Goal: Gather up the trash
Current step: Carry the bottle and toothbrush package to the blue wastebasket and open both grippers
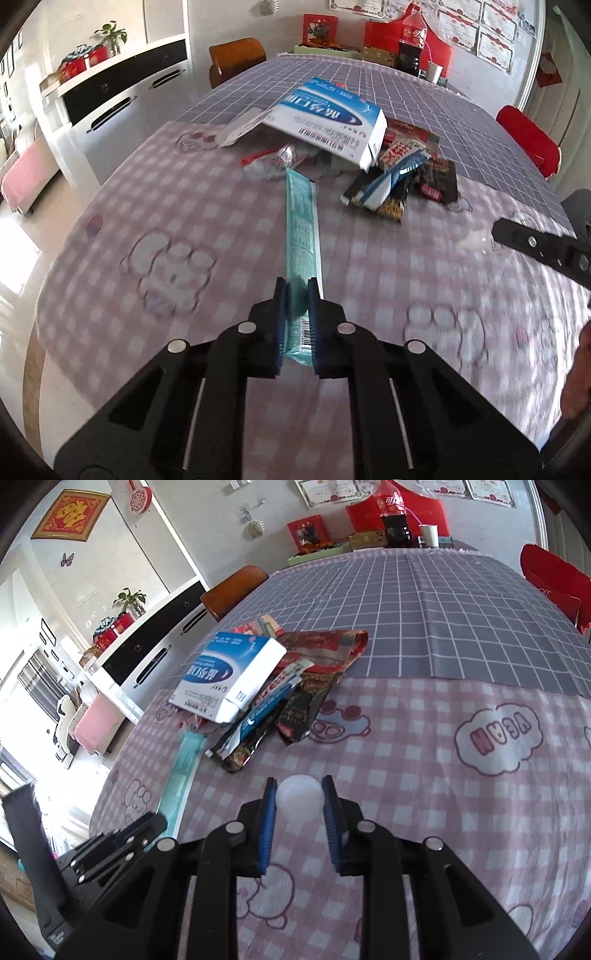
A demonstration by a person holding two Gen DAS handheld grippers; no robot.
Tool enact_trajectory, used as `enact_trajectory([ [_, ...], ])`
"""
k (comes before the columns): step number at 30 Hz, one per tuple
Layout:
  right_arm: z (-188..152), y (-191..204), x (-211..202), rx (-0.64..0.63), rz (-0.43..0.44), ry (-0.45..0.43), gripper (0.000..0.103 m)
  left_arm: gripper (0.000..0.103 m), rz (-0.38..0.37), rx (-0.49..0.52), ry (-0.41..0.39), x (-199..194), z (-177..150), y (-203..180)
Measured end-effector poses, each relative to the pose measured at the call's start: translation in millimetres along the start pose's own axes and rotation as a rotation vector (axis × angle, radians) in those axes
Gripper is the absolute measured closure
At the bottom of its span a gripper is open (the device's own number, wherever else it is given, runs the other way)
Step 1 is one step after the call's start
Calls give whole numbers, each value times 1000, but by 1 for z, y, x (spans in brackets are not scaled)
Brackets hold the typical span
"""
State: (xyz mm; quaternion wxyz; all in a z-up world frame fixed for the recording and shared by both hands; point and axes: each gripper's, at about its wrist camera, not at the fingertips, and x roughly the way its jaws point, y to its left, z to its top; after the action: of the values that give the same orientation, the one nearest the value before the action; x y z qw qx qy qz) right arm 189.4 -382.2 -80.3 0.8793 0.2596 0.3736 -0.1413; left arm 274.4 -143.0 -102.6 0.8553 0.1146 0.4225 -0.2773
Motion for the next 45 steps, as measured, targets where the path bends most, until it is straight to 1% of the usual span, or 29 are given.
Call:
enact_trajectory([
  [4,-9,5,-2,-7,13,9,79,91,-26,10,2,-16,-21,7],
  [5,-11,5,-3,-8,17,11,79,89,-15,14,1,-18,-24,8],
  [6,-13,7,-3,-10,21,15,79,88,29,13,8,-17,-27,9],
  [7,-15,8,-3,-9,24,18,79,86,68,19,-4,-18,-28,8],
  [8,-16,8,-3,-8,27,22,79,83,90,27,-10,-18,-27,7],
  [9,-18,9,-3,-8,32,25,79,68,87,28,-4,-17,-28,7],
  [10,-19,10,-3,-9,34,26,79,45,77,21,0,-15,-27,8],
  [11,-19,10,-4,-11,35,25,79,44,71,9,-7,-13,-26,9],
  [13,-20,11,-7,-15,34,22,79,45,108,0,1,-6,-23,12],
  [14,-20,10,-7,-16,33,20,79,46,112,-6,6,-2,-21,12],
  [15,-19,10,-8,-15,32,18,79,58,89,-17,-2,-1,-20,14],
  [16,-19,9,-9,-13,31,17,79,74,71,-18,-3,0,-18,14],
  [17,-18,8,-9,-11,30,16,79,76,73,-13,0,1,-16,12],
  [19,-17,6,-10,-6,26,12,79,76,120,21,8,1,-15,4],
  [21,-15,4,-12,-3,28,9,79,76,156,46,-3,0,-17,-2],
  [23,-14,5,-14,-6,30,3,79,76,156,41,-5,-2,-18,-2],
  [26,-13,11,-16,-23,39,-6,79,77,145,2,8,-6,-19,9],
  [32,-16,34,-16,-67,73,0,79,77,164,-47,-8,-18,-24,28],
  [39,-26,88,-10,-170,137,19,79,76,205,-113,-34,-43,-38,61],
  [41,-30,103,-8,-197,152,27,79,76,206,-137,-41,-51,-43,72],
  [45,-42,141,-1,-262,197,54,79,76,246,-195,-62,-70,-55,100],
])
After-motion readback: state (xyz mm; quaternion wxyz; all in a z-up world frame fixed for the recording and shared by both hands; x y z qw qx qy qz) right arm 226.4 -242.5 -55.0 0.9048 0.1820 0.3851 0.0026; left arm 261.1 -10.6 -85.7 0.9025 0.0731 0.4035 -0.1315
